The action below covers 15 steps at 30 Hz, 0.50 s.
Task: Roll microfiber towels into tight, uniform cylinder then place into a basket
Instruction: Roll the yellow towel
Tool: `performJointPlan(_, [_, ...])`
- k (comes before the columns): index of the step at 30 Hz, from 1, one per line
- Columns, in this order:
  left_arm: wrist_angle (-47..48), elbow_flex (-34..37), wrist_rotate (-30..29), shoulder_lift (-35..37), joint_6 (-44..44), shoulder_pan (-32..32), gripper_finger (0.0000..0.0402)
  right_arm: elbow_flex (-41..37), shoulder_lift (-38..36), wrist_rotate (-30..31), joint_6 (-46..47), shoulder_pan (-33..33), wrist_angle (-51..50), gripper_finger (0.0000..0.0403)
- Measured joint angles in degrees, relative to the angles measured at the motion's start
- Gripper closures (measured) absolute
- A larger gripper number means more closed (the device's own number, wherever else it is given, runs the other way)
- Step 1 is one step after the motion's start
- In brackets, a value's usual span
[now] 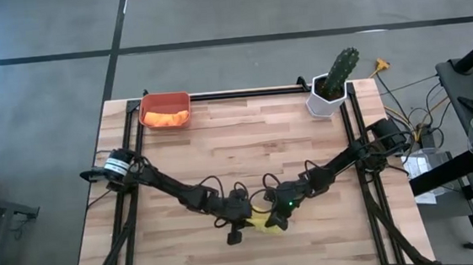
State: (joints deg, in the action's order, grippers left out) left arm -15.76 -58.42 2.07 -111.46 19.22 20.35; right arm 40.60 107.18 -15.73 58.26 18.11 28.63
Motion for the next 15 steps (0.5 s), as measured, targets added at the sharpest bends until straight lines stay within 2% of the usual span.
performJointPlan(11, [2.6,-0.8,4.6,-0.8,-0.5,-0.2,0.0396,0.2,-0.7,-5.0,-4.5,0.0,-1.3,0.0388])
performJointPlan(15, [4.2,-2.3,8.4,-2.3,-0.5,-0.2,0.0397,0.1,-2.3,-5.2,-7.4,0.3,-3.0,0.0355])
